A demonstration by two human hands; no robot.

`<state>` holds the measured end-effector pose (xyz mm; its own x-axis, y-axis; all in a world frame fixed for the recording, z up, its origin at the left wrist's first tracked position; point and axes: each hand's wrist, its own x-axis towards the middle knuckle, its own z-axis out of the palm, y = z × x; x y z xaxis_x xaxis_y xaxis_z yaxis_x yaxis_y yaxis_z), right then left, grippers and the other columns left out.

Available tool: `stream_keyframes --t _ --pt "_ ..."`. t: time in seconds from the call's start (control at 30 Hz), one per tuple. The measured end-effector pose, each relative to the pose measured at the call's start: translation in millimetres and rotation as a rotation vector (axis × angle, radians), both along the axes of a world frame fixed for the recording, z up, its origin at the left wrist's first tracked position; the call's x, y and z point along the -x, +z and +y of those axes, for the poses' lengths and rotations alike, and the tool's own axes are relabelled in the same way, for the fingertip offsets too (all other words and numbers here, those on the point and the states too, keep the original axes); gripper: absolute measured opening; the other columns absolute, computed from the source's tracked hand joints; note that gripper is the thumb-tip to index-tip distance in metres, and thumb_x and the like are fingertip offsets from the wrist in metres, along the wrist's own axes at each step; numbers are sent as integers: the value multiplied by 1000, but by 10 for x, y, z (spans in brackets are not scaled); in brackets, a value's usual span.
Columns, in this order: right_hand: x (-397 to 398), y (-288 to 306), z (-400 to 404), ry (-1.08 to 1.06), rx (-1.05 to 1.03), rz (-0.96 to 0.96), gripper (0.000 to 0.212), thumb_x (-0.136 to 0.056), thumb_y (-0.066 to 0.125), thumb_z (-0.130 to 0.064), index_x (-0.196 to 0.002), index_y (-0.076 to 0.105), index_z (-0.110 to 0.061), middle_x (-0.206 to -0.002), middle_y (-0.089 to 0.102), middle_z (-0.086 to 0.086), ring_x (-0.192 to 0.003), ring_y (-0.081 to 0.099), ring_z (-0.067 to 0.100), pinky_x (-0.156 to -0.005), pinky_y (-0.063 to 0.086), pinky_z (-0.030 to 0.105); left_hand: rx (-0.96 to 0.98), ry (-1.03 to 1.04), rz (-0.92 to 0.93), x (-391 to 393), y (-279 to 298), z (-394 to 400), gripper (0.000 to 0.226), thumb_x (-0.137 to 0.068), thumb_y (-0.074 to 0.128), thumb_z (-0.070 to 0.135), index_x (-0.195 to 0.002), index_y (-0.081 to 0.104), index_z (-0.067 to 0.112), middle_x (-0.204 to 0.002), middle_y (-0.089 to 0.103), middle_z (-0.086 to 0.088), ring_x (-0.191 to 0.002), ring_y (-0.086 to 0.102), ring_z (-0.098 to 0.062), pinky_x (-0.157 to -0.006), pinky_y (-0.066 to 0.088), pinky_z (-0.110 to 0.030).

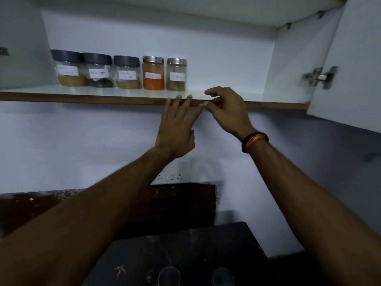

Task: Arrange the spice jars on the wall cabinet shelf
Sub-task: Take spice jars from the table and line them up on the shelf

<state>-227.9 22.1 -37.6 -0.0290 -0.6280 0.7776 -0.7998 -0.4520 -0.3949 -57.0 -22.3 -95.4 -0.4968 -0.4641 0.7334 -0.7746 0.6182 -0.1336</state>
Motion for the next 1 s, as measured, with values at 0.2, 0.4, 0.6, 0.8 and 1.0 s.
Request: stream_keyframes --t 0.2,0.4,0.6,0.8,1.0 --pt "135 -645 332 -78 -116 -93 30 -94 69 -21 -123 70 -16 -120 67 3 -103 65 14 -91 56 29 -553 -319 -57 181 -1126 454 85 -90 60 15 -160 12 25 -168 9 -5 -153 14 -25 -124 14 -44" --pt "268 -1811 809 -127 -373 -331 23 -92 69 -12 -115 73 -10 -102 73 7 -98 68 20 -95 56 31 -878 -295 -186 282 -2110 781 82 -89 63 21 -159 19 24 -164 23 -7 -149 26 -25 -121 20 -40" --pt "263 -2894 1375 -277 -669 -383 21 -94 65 -15 -113 74 -15 -113 73 3 -104 66 16 -95 49 24 -989 -402 -212 347 -2768 1063 56 -89 59 13 -145 48 15 -146 53 -6 -133 50 -22 -108 36 -26" --pt "127 -3782 1932 -417 -896 -392 16 -99 59 -17 -111 70 -16 -113 69 3 -108 64 17 -96 50 30 -1182 -387 -115 412 -3346 1430 40 -92 62 16 -132 58 16 -128 65 -3 -117 62 -19 -94 42 -20" --pt "28 -4308 2248 -604 -997 -254 38 -92 67 -29 -128 63 -20 -140 52 5 -130 48 20 -113 40 38 -1349 -343 -133 402 -3793 1778 44 -93 63 18 -136 55 13 -132 62 -7 -120 60 -22 -99 45 -26"
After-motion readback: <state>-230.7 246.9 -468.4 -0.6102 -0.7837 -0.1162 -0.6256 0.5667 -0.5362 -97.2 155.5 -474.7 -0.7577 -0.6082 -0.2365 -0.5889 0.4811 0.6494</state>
